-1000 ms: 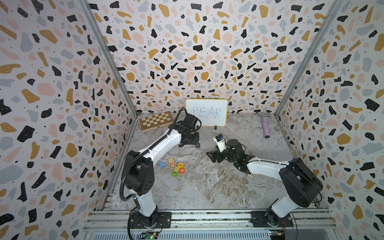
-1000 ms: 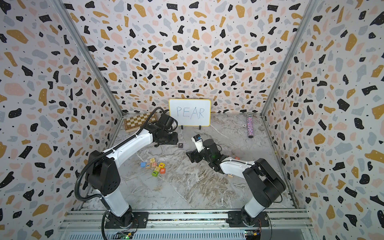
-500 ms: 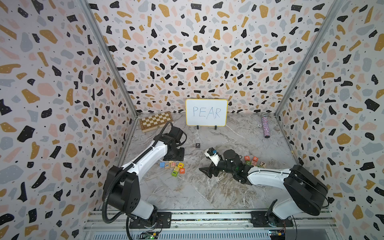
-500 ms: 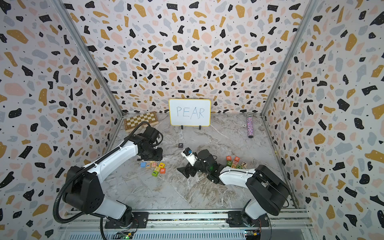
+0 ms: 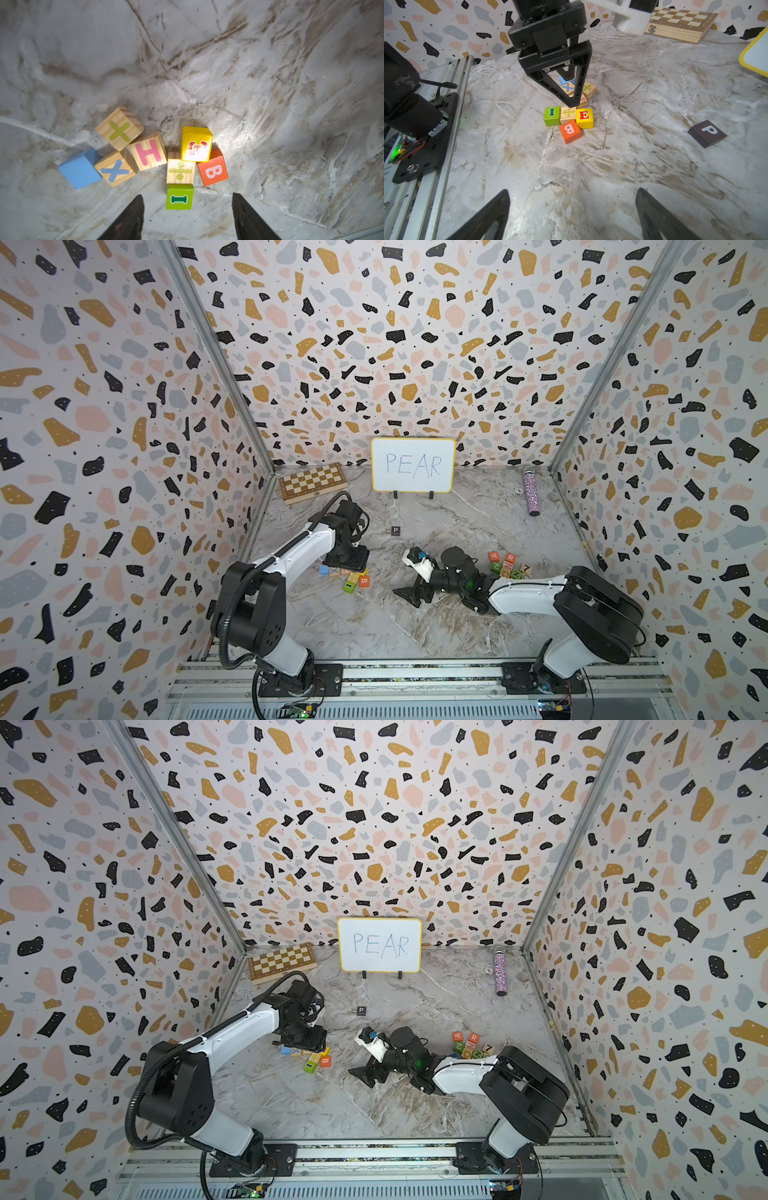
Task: Spell the uppercase word “pear” with letter blocks
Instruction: Pick up the letter block from the center of the board.
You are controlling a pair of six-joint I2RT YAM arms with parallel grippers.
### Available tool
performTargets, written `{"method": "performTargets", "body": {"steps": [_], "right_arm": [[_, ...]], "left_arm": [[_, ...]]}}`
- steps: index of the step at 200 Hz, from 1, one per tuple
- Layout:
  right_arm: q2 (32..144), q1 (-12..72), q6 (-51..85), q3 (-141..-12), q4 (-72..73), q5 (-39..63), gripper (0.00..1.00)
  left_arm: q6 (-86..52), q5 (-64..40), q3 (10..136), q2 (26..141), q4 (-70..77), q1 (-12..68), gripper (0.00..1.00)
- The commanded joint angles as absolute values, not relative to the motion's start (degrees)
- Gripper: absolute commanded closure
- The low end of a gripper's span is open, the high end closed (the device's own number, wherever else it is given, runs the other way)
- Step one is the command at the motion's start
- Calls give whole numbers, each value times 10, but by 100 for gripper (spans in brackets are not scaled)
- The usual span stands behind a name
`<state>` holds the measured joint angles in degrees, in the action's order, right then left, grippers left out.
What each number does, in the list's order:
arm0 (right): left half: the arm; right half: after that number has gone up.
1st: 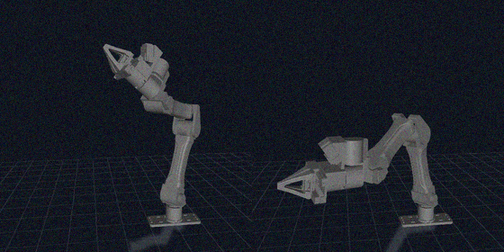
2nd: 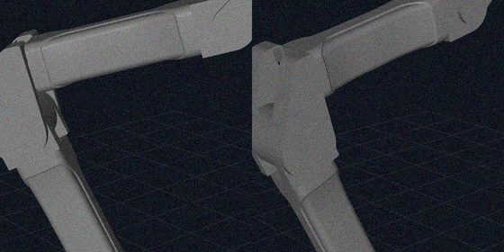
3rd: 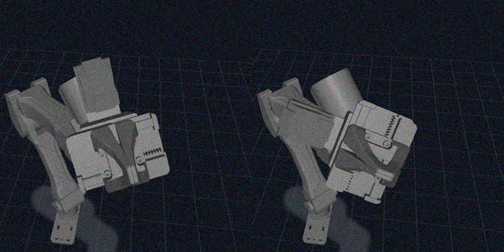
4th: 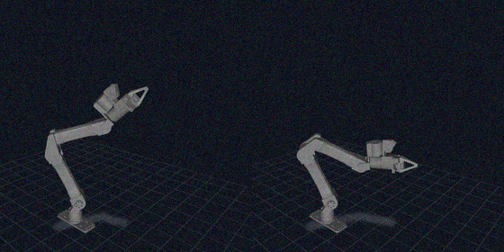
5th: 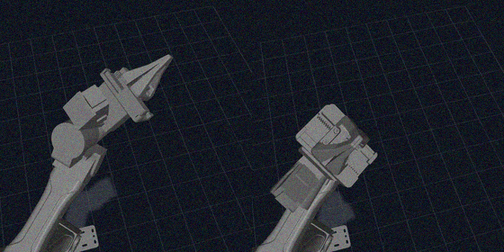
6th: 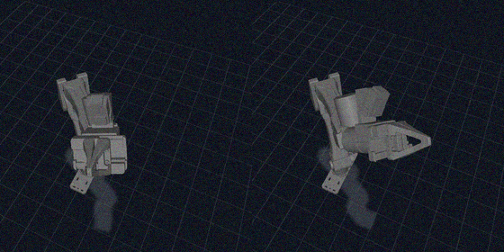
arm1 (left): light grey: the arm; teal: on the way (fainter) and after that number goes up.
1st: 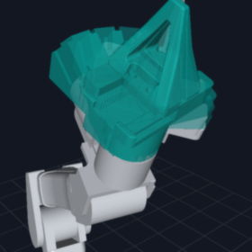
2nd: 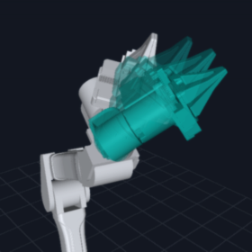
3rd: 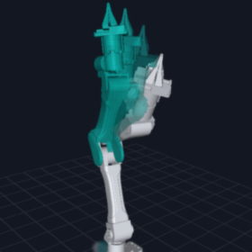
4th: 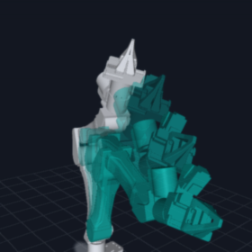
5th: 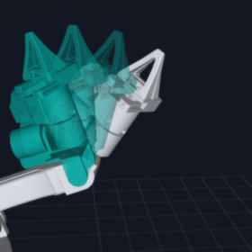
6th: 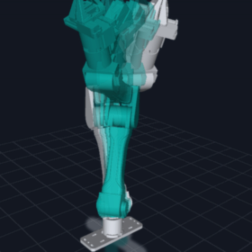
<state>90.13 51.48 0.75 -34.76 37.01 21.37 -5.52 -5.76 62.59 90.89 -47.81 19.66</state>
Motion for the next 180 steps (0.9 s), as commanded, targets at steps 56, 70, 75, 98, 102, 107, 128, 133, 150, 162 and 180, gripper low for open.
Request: {"method": "performTargets", "body": {"steps": [56,70,75,98,102,107,128,133,150,162,180], "right_arm": [[898,519,2,-353,388,207,2],[897,519,2,-352,388,204,1],[897,519,2,-352,388,203,1],[896,520,2,-353,384,200,1],[896,519,2,-354,383,200,1],[896,519,2,-353,383,200,1],[895,520,2,-353,383,201,1],[894,520,2,-353,383,201,1],[894,520,4,-353,383,201,1],[894,520,4,-354,383,201,1],[892,519,3,-353,381,200,1]], "left_arm": [[-36,-69,635,937,-427,214,28],[-34,-70,638,947,-429,215,30],[-33,-70,639,950,-429,215,31],[-26,-69,635,959,-423,215,34],[-26,-66,635,961,-423,216,34],[-25,-66,635,962,-422,216,34],[-24,-62,630,965,-414,216,34],[-24,-62,629,966,-413,216,34],[-25,-63,630,972,-409,216,35],[-26,-62,629,975,-405,216,35],[-27,-62,629,981,-402,216,37]]}}
